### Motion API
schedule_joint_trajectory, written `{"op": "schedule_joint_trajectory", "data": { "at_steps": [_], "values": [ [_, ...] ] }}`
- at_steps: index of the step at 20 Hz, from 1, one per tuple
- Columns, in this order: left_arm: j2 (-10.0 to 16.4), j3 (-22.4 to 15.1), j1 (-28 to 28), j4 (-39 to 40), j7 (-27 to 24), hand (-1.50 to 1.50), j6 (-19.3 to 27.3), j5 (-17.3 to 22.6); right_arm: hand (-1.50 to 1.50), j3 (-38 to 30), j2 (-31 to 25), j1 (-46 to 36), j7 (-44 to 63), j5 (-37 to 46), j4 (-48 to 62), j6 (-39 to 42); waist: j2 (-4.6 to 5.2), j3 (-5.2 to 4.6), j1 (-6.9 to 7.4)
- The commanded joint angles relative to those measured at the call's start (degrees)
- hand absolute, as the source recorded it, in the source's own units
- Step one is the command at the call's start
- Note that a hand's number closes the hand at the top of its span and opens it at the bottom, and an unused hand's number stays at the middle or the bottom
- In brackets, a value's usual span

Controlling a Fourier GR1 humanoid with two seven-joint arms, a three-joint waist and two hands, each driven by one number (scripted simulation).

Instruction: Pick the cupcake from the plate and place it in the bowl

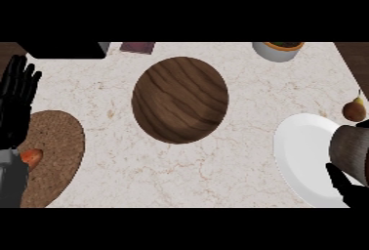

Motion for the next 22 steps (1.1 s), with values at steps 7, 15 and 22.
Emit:
{"op": "schedule_joint_trajectory", "data": {
  "at_steps": [7, 15, 22],
  "values": [
    [0.54, 1.01, -0.51, 1.10, -0.74, 0.00, -0.41, 0.18, 1.50, 11.24, 10.97, -31.32, 28.36, -1.82, 3.66, 8.43, -0.03, 0.06, 0.76],
    [-0.27, -0.42, -3.23, 3.28, -0.41, 0.00, -0.44, -0.66, 1.50, 18.60, 11.94, -41.14, 29.61, -1.10, 28.17, -4.12, 0.36, 0.13, 0.86],
    [-0.50, -0.51, -1.08, 0.99, -0.56, 0.00, -0.97, -0.57, 1.50, 25.49, 11.97, -43.15, 25.81, -1.76, 46.87, -19.74, 0.42, 0.17, 1.43]
  ]
}}
